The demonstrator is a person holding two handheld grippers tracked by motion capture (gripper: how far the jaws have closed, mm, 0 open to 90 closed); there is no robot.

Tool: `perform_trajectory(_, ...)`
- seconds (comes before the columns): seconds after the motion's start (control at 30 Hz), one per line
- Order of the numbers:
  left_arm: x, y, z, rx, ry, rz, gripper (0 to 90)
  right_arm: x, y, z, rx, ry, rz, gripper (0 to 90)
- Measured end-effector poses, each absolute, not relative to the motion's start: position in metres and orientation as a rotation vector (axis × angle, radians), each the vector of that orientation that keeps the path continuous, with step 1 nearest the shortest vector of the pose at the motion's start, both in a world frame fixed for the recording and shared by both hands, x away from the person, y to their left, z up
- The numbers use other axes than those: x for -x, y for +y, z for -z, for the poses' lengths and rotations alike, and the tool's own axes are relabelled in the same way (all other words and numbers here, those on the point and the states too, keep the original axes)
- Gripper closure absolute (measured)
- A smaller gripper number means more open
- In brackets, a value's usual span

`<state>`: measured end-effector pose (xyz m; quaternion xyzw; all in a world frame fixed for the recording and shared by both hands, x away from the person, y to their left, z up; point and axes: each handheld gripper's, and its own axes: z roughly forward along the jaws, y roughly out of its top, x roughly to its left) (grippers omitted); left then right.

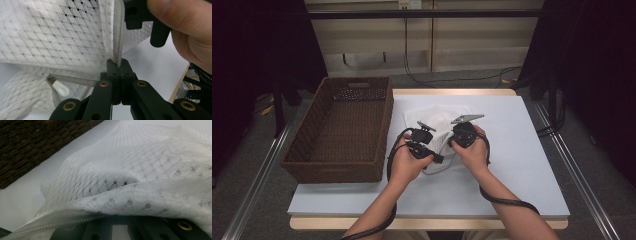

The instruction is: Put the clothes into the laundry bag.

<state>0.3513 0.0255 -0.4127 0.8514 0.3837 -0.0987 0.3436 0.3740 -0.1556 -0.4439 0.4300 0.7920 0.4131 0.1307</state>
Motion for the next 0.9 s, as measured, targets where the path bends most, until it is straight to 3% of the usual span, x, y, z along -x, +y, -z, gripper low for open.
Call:
perform_trajectory(0.37,-0.354,0.022,0.417,-2.212,1.016,0.272,89.4,-0.373,-0.165,0.444,-1.271,2.294,-1.191,90.0)
perform_trajectory(0.9,-0.347,0.017,0.411,-2.199,0.995,0.245,89.3,-0.34,-0.185,0.448,-1.25,2.354,-1.145,90.0)
